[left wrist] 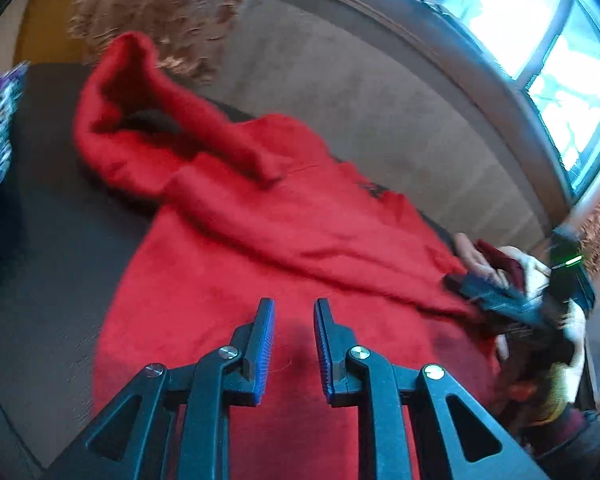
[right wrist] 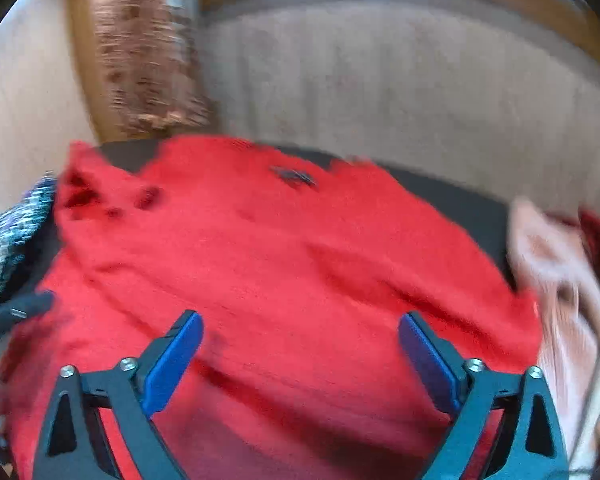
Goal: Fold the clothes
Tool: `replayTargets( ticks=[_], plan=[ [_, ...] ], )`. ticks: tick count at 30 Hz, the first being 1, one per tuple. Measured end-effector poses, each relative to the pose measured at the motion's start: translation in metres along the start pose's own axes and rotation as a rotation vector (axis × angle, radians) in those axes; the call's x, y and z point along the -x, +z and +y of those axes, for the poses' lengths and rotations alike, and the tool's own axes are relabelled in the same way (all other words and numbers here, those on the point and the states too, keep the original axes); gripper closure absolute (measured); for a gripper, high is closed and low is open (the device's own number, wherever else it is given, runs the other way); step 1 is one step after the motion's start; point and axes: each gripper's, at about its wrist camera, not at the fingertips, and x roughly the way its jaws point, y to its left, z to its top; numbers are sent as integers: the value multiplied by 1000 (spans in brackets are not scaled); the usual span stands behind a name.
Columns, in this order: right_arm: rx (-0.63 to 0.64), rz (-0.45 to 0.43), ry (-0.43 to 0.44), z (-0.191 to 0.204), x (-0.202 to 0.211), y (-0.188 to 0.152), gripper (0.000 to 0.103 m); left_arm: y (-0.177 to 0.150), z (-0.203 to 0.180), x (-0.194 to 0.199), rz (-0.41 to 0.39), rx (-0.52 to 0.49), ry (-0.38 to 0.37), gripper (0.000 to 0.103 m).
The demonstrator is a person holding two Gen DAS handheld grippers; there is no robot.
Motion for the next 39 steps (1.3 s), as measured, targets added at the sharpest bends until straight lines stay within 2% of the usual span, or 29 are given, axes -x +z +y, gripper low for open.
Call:
replayTargets(
  ticks=[3,7,10,13,14,15,16,17,21,25,30,32,36,39],
  plan=[
    [123,-55,97,54,7,24,5,-5,18,-4,3,106,-58,83],
    [289,-44,201,132,-17,60,7,-8,23,-7,-5,126,-96,83],
    [372,7,206,180,-51,81,8,-9,31,-8,-12,155,-138,83],
    [403,81,169,192,-94,104,19,-10,35,-8,-18,161,-152,83],
    [402,116,149,193,-107,108,31,-11,35,-8,-19,161,-153,83],
    [402,152,128,194,-120,111,57,-11,36,-8,-20,162,-157,83],
    [384,190,126,193,-129,113,74,-11,38,-8,-21,165,-163,83],
    [365,229,126,191,-138,114,96,-11,39,-8,-22,169,-169,83],
    [370,206,129,187,-121,121,94,-12,43,-7,-26,176,-183,83],
    [406,116,93,173,-73,140,94,-5,45,-7,-1,196,-180,81],
    [417,75,31,131,-21,151,94,22,61,14,-82,236,-171,77],
    [371,80,42,107,-2,151,94,39,65,12,-88,245,-157,73],
    [225,85,138,71,36,145,94,67,68,7,-91,251,-123,73],
    [83,62,286,49,69,147,94,65,70,8,-74,238,-124,73]
  ],
)
